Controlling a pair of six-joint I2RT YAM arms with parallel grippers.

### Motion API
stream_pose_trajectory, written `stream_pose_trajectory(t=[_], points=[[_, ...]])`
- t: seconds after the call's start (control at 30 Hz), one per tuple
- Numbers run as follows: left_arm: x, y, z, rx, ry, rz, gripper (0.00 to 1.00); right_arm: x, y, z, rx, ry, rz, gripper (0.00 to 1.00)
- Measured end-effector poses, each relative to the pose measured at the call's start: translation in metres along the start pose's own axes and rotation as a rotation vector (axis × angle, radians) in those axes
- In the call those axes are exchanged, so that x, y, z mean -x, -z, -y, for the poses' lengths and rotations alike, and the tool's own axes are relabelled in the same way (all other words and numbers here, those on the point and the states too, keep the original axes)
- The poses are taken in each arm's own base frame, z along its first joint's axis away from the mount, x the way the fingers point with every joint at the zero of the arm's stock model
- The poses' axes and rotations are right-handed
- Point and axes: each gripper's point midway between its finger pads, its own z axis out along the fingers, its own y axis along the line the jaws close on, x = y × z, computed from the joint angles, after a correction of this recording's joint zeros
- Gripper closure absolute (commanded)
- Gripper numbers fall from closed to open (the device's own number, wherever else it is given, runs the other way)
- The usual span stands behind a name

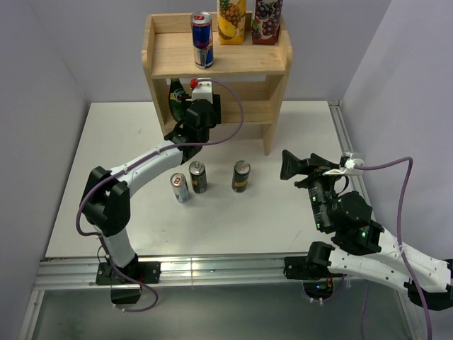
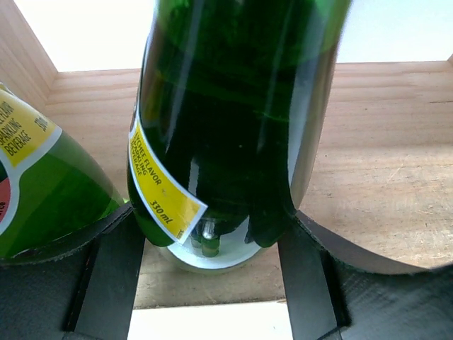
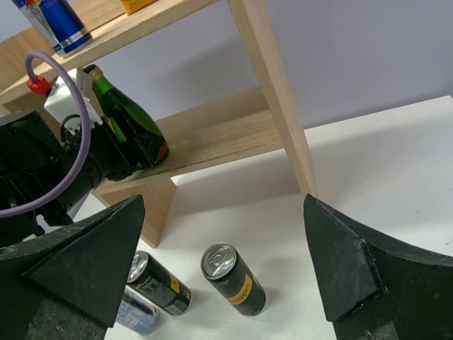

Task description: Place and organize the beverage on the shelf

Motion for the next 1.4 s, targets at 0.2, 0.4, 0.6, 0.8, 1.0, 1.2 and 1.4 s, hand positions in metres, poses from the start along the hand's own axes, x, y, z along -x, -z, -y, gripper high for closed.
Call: stream_pose_trajectory(t=[0.2, 0.4, 0.6, 0.8, 1.0, 1.2, 1.4], points=[[-0.001, 0.000, 0.001, 0.000, 0.017, -0.001, 0.59, 0.000, 0.000, 0.000, 0.000, -0.002, -0.001, 0.00], [-0.002, 0.001, 0.000, 0.001, 0.038, 0.007, 0.33, -0.002, 0.000, 0.000, -0.001, 0.002, -0.006, 0.00], [-0.002, 0.004, -0.003, 0.002, 0.065, 0.020, 0.20, -0.004, 0.000, 0.000, -0.002, 0.003, -0.010, 0.00], [0.003, 0.007, -0.004, -0.001, 0.080, 0.036, 0.15, -0.005, -0.001, -0.001, -0.002, 0.002, -0.013, 0.00], [0.008, 0.010, -0.006, 0.004, 0.090, 0.050, 0.14, -0.006, -0.001, -0.002, 0.001, 0.003, -0.015, 0.00], [0.009, 0.010, -0.007, 0.006, 0.092, 0.053, 0.14, -0.006, -0.001, -0.002, 0.001, 0.003, -0.016, 0.00], [0.008, 0.010, -0.007, 0.005, 0.107, 0.052, 0.12, -0.006, -0.001, -0.002, 0.001, 0.003, -0.016, 0.00]])
